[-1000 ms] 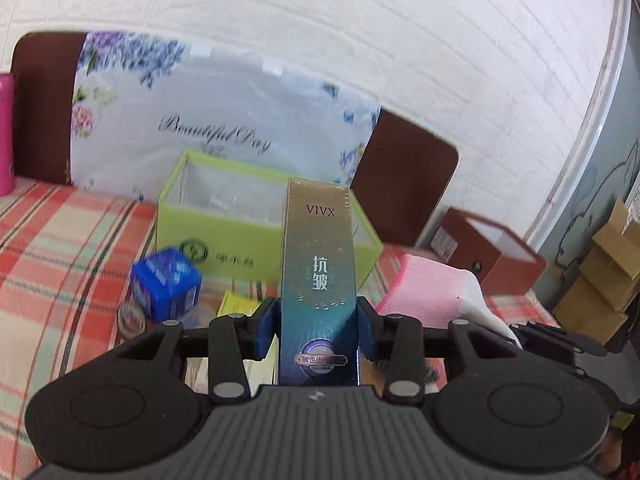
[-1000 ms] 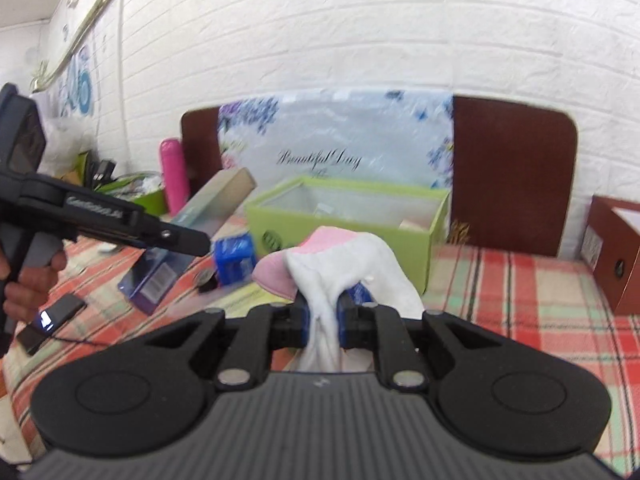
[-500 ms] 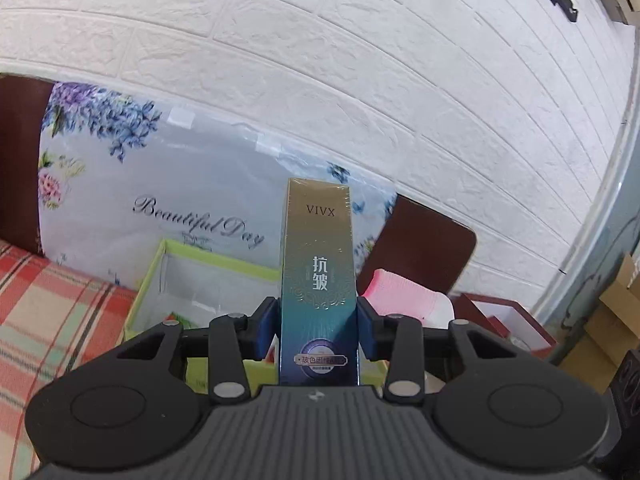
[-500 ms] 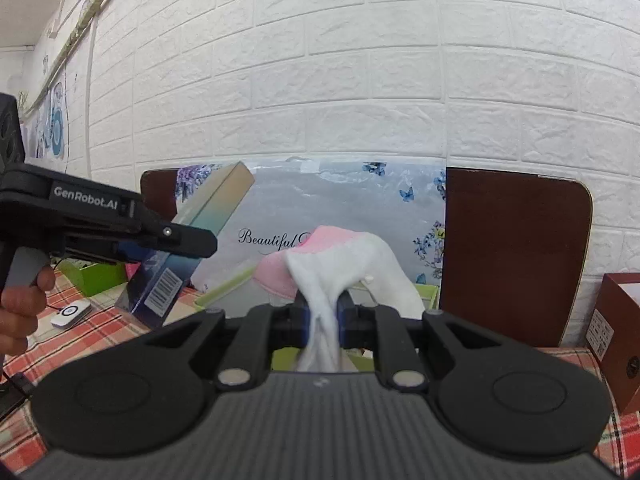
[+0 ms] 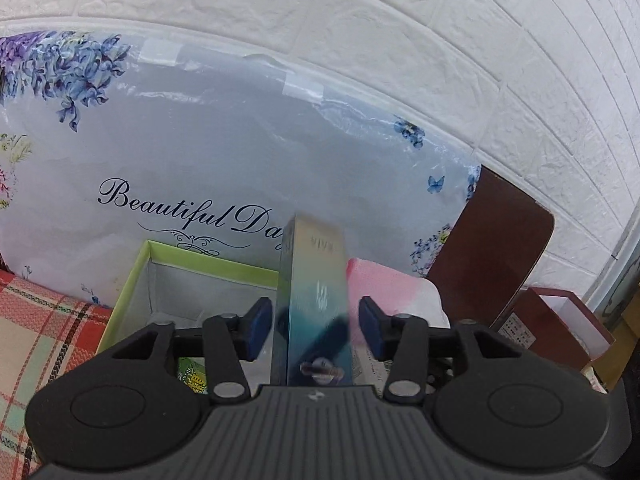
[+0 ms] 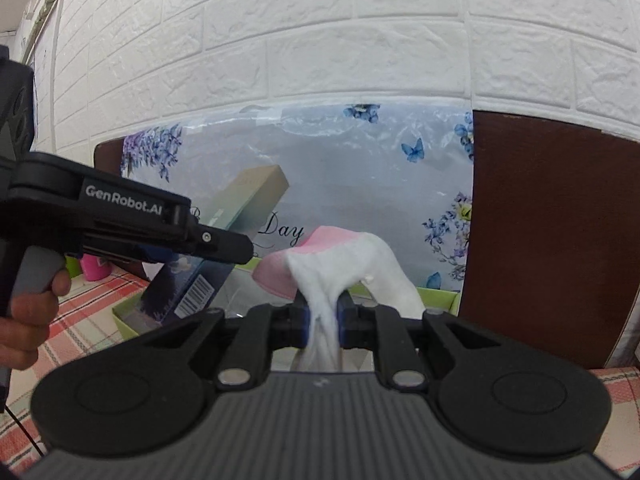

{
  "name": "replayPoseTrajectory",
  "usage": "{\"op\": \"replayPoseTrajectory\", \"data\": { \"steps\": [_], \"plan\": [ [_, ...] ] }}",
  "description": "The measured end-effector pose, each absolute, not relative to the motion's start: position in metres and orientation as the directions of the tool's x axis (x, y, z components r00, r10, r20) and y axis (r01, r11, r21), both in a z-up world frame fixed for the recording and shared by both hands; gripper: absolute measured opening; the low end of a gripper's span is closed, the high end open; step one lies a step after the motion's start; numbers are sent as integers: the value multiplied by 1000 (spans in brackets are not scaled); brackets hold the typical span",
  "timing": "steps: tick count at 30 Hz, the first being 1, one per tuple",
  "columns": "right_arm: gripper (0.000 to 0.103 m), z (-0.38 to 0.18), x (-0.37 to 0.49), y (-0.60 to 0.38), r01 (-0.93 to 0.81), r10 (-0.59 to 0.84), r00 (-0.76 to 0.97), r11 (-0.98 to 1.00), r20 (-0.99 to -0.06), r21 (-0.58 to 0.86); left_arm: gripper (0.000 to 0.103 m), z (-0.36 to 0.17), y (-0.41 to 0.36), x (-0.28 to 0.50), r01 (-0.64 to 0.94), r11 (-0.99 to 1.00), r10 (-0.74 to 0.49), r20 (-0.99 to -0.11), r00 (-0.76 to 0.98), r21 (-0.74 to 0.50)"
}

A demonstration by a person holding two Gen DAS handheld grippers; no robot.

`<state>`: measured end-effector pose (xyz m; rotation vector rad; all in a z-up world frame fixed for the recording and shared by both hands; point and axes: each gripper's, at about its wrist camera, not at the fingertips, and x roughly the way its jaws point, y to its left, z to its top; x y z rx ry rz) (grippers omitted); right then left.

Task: Organize objects
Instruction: 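Carry the VIVX box and glove into the green box and release both, then withdraw both tools from the green box back toward the table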

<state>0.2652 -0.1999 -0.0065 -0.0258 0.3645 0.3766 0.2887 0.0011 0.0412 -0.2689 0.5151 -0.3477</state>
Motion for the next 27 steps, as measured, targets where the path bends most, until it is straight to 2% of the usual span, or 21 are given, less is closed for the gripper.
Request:
{"op": "replayPoseTrajectory", "data": {
  "steps": [1,2,4,6,8,12,14,21,27],
  "plan": [
    [33,-13,271,-199,-368,354,857,929,-373,38,70,37,2,288,241,912,-375,-438,817,-331],
    [56,-18,274,-198,-365,346,851,931,-394,30,72,34,3,287,230,915,-365,-443,819,-330],
    [70,-28,274,-195,-354,320,852,935,-414,-4,72,28,8,287,214,914,-363,-463,809,-344],
    [73,-33,272,-195,-355,311,853,934,-419,-30,72,25,14,287,193,910,-364,-482,797,-368],
    [82,-34,268,-196,-347,302,856,937,-419,-34,72,24,17,284,174,908,-359,-492,793,-381],
    [91,-22,256,-201,-335,300,868,942,-395,-20,72,32,19,271,168,908,-355,-493,794,-383],
    [101,-10,246,-204,-324,294,881,946,-370,-21,72,40,18,261,173,906,-358,-483,799,-386],
    [103,29,191,-213,-324,312,907,946,-282,5,76,72,18,201,191,917,-342,-441,830,-350],
    [103,35,136,-218,-325,327,905,944,-273,55,77,73,22,140,176,925,-317,-429,846,-337]
  ]
}}
